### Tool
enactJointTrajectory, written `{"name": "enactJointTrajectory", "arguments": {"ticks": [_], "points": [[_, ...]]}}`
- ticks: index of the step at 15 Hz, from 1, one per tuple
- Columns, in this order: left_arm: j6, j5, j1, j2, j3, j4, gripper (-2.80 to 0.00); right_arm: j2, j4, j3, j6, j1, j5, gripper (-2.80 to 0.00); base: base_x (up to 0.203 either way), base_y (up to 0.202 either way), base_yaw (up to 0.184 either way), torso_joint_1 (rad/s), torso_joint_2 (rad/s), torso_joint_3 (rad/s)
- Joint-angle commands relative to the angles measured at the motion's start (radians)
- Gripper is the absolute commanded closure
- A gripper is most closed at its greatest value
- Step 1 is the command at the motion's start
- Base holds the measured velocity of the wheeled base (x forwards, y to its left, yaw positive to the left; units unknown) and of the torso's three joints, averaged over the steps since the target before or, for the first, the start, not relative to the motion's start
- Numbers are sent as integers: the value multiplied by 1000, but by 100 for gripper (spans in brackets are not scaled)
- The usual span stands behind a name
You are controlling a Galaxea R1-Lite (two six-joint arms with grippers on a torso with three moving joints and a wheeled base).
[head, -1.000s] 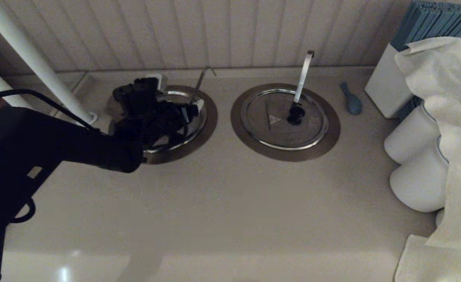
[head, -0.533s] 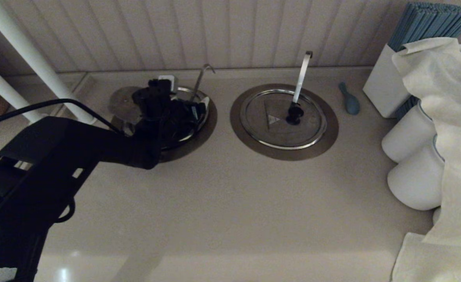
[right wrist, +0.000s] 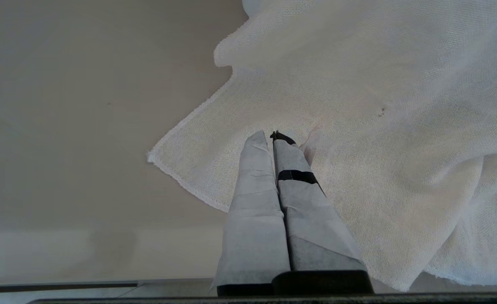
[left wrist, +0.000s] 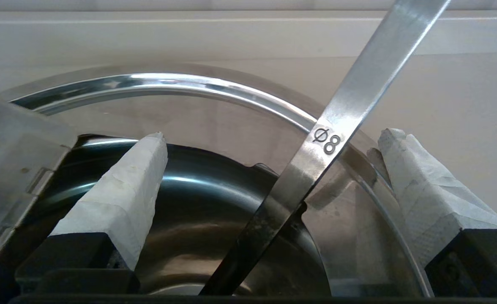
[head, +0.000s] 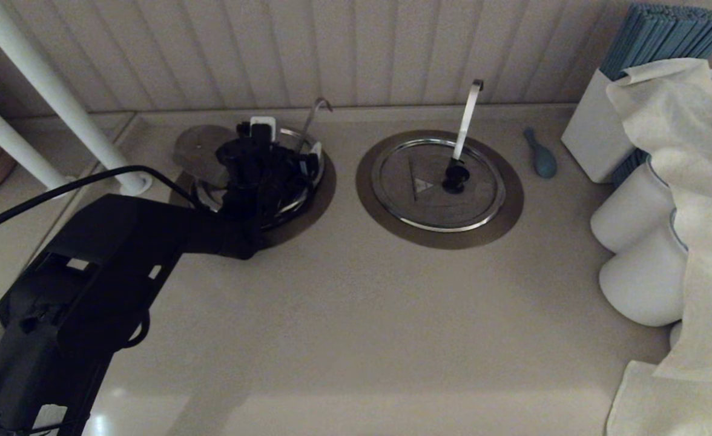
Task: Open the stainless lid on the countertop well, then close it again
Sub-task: Stir with a spoon
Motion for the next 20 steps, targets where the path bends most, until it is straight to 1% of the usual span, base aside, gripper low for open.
{"name": "enactJointTrajectory", "arguments": {"ticks": [1,3,6,7,13,20], "points": [[0,11,5,-14,21,1,-280,1,0,1,0,0,0,0,0,0,0,0,0,0],[-2,16,13,-69,97,-6,-280,1,0,0,0,0,0,0,0,0,0,0,0,0],[0,14,19,-157,257,-26,-280,2,0,0,0,0,0,0,0,0,0,0,0,0],[2,14,26,-176,287,-40,-280,1,0,0,0,0,0,0,0,0,0,0,0,0],[-6,13,21,-199,302,-48,-280,2,0,0,0,0,0,0,0,0,0,0,0,0],[-9,12,1,-153,273,-50,-280,0,0,0,0,0,0,0,0,0,0,0,0,0]]}}
